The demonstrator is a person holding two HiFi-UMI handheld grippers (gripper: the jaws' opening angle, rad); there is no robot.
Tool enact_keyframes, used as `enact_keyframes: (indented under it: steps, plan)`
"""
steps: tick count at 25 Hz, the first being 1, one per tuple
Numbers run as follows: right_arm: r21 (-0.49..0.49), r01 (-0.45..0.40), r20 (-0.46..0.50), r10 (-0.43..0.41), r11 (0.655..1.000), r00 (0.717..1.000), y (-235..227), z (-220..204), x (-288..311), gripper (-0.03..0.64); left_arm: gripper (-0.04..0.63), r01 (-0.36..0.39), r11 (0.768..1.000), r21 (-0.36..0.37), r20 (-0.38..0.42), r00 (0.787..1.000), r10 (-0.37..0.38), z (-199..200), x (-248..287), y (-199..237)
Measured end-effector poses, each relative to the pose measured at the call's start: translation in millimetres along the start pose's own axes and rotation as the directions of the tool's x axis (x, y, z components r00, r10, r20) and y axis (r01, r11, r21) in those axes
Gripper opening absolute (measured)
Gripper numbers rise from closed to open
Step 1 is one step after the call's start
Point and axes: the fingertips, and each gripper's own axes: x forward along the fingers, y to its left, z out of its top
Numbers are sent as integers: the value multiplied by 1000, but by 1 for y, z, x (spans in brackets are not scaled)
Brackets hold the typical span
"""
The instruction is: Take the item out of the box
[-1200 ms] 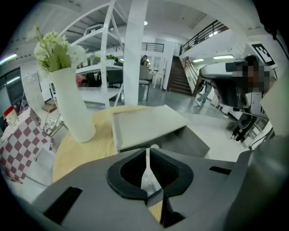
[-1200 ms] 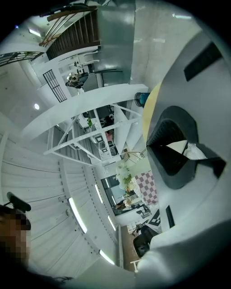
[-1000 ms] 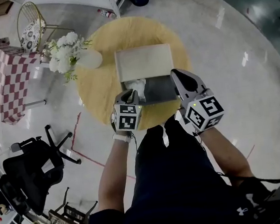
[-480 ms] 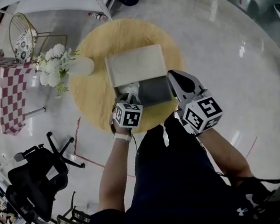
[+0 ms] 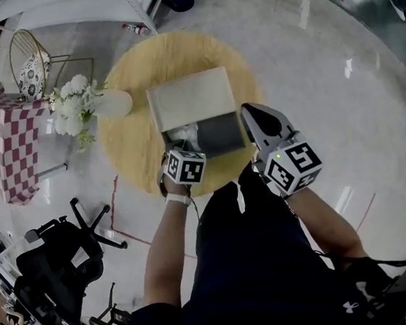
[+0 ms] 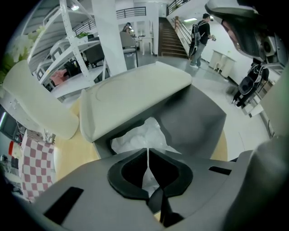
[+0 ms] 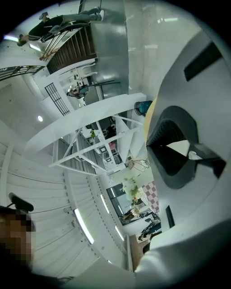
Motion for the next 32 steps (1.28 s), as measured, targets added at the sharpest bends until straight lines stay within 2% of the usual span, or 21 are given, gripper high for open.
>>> enact_keyframes:
  steps: [7,16,32]
  plan:
    - [-4,-2,3,2,1000,1000,2,3,-4,8,18,43,999,-17,8,999,-43,0,-4,-5]
    - [-19,-29,-2,28,999,1000,16,4,-3,8,18,62,997,-37,55,997,-60,5,-24,-7]
    - [-48,-80,22,81,996,996,42,13,-12,8,17,52,993,-105,186,982,-31,18,-77,-8]
